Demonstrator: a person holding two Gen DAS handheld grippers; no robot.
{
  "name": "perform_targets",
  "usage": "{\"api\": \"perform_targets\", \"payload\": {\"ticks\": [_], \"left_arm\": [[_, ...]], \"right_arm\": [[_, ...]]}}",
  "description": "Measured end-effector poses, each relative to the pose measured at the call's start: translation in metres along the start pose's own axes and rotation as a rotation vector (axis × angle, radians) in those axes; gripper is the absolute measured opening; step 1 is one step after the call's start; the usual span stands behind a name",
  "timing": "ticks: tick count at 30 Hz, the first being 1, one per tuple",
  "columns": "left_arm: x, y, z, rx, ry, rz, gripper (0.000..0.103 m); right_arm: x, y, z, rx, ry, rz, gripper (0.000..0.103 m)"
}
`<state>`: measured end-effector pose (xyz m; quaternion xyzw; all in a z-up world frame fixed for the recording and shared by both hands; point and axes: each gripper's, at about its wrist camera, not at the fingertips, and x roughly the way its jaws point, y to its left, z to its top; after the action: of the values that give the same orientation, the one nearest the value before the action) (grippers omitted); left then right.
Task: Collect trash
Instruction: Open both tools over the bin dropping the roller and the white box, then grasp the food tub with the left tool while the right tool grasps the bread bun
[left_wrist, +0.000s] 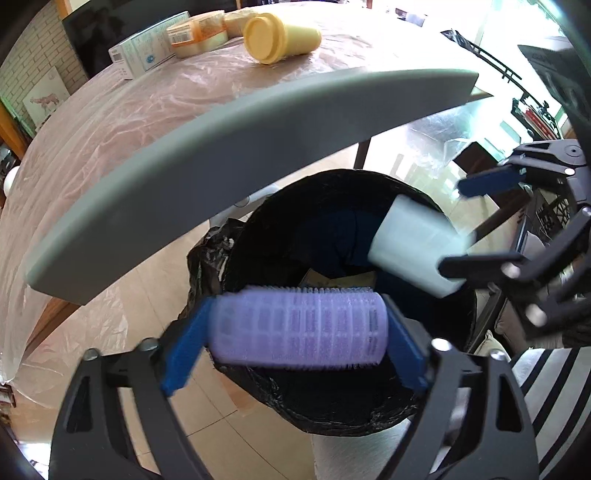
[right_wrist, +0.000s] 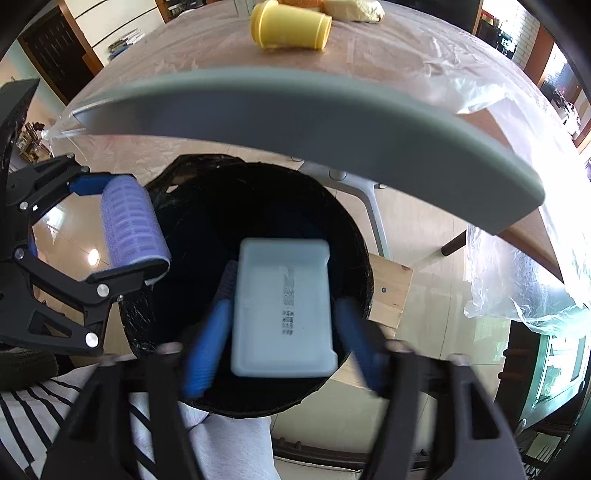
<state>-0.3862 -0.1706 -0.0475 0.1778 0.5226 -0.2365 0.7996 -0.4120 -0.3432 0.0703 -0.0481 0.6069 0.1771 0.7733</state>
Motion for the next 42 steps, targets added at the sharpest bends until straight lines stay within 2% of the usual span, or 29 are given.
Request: {"api": "perform_targets", "payload": {"ticks": [6,12,17,18,23,28,33,35,37,39,41,42], "left_arm": [[-0.011,0.010,-0.003,-0.030,-0.006,-0.021,0.095],[-0.043,0.018,-0.006,-0.063,-0.063,-0.045,0.095],[-0.086,0.025,0.002,-0.087,-0.177,-0.076,0.096],[-0.091,0.026,0.007,-0.091,-0.203,-0.070,0.101],[-0.113,0.043,0.032,-0.143,-0.319,0.017,0.101],[-0.106,0.069,0.065,-0.222,-0.320,0.051,0.101],[-0.089,0.080,0.101,-0.185,-0.309,0.039,0.101],[-0.082,0.078,0.108,-0.156,-0.301,0.031,0.101],[-0.072,0.077,0.121,-0.121,-0.271,0.030,0.101],[-0.063,0.076,0.132,-0.091,-0.259,0.023,0.097],[-0.050,0.078,0.143,-0.059,-0.235,0.022,0.091],[-0.045,0.080,0.148,-0.050,-0.224,0.015,0.084]], "right_arm": [[-0.024,-0.008,-0.001,0.040,-0.039,0.020,0.086],[-0.072,-0.014,-0.002,0.061,-0.140,0.038,0.091],[-0.117,-0.014,0.012,0.064,-0.286,0.013,0.099],[-0.121,-0.014,0.016,0.067,-0.307,0.006,0.099],[-0.127,-0.011,0.046,0.059,-0.363,-0.063,0.099],[-0.127,-0.017,0.082,0.074,-0.388,-0.086,0.099],[-0.119,-0.023,0.128,0.056,-0.391,-0.149,0.099],[-0.112,-0.027,0.147,0.040,-0.386,-0.164,0.095],[-0.101,-0.031,0.165,0.018,-0.347,-0.192,0.078],[-0.090,-0.037,0.177,0.006,-0.315,-0.197,0.073],[-0.078,-0.045,0.188,0.004,-0.284,-0.179,0.072],[-0.072,-0.047,0.192,-0.003,-0.273,-0.154,0.072]]}}
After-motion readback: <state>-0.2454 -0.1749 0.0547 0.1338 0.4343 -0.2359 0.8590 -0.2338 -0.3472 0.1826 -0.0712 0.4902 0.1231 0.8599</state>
